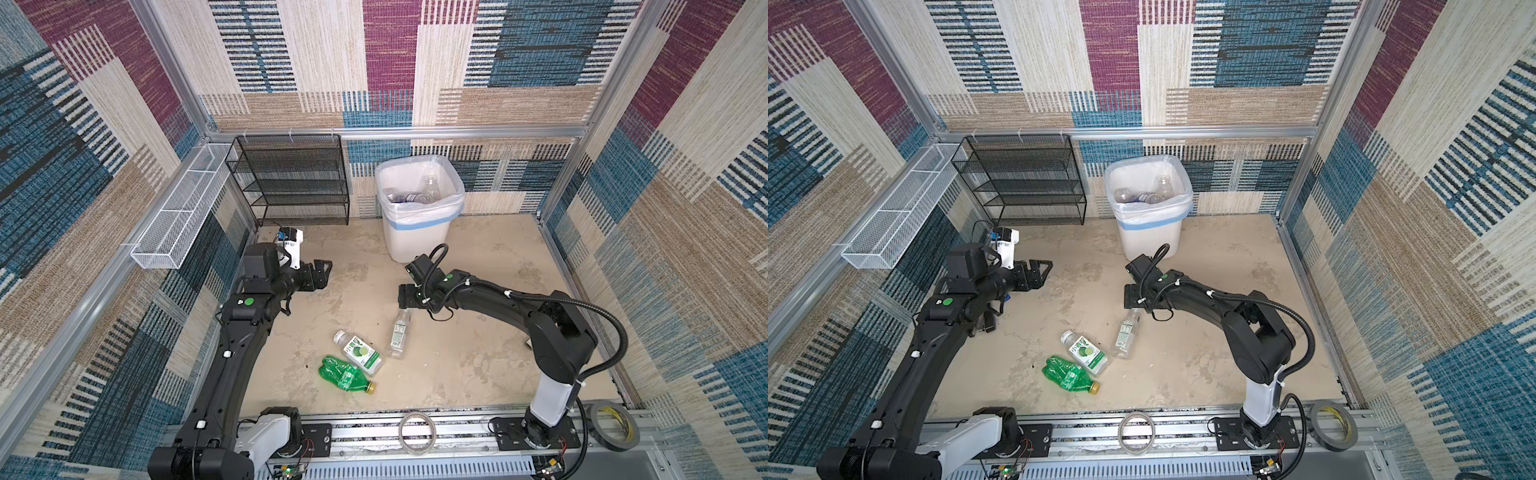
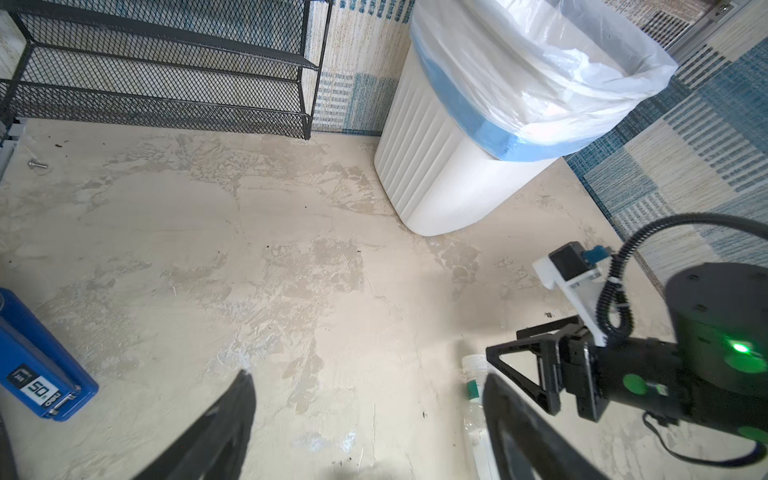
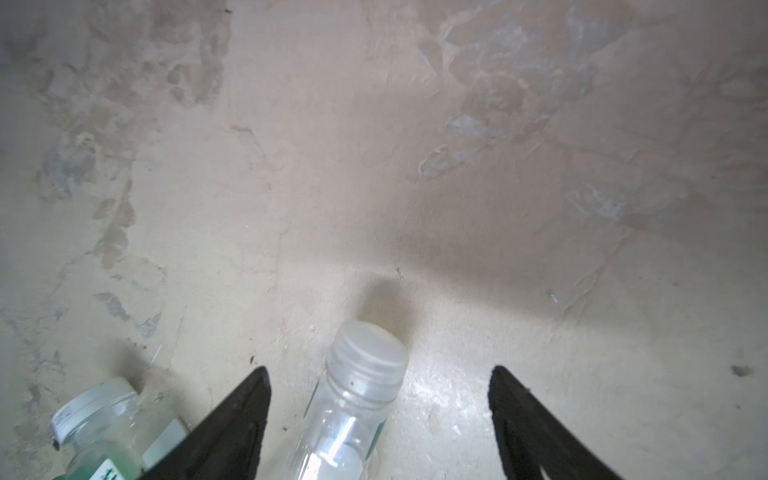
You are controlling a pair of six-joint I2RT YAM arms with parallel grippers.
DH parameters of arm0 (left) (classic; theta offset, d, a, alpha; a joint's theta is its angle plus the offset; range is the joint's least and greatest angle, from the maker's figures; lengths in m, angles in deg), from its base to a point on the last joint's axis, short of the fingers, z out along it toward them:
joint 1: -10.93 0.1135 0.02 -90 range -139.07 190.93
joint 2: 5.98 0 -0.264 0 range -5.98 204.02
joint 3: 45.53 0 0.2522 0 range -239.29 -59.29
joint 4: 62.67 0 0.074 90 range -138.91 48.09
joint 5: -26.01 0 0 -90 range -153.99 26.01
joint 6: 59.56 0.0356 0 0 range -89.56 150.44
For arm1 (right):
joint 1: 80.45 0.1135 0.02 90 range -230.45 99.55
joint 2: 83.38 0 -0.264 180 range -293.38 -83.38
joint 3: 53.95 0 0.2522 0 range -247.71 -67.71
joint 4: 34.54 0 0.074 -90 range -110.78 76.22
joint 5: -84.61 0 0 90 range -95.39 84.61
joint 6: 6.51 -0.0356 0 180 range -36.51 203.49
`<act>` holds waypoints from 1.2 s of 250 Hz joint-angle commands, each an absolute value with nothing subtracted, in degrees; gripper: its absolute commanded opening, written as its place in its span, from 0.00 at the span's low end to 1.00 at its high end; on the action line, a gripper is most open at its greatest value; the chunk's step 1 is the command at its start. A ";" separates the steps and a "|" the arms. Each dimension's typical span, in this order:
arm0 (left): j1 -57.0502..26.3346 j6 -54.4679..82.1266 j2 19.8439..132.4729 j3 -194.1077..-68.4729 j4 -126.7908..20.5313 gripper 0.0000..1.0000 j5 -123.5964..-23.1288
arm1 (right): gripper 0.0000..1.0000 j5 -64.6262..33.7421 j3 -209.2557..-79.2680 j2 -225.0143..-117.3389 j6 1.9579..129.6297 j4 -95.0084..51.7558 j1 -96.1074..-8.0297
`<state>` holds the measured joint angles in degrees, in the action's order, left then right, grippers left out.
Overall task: Throw the plastic bottles in the bin
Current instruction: 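Grasp the clear green-label white-cap bottle with the right gripper while the left arm withdraws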
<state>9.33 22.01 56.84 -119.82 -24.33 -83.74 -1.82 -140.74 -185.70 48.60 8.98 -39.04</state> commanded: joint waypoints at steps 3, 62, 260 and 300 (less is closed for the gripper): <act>9.61 20.86 57.30 -120.10 -25.63 0.85 -85.42 | 0.83 -2.86 -136.96 -181.74 41.99 10.89 -36.81; 9.88 20.59 57.21 -120.20 -25.63 0.85 -85.97 | 0.89 -4.83 -133.51 -182.11 32.03 8.48 -29.64; 9.96 21.01 57.64 -120.21 -25.17 0.84 -85.70 | 0.58 7.36 -131.72 -183.20 36.36 12.46 -28.30; 9.96 21.12 57.82 -120.12 -25.05 0.84 -85.54 | 0.57 8.45 -130.23 -181.37 37.19 11.94 -30.24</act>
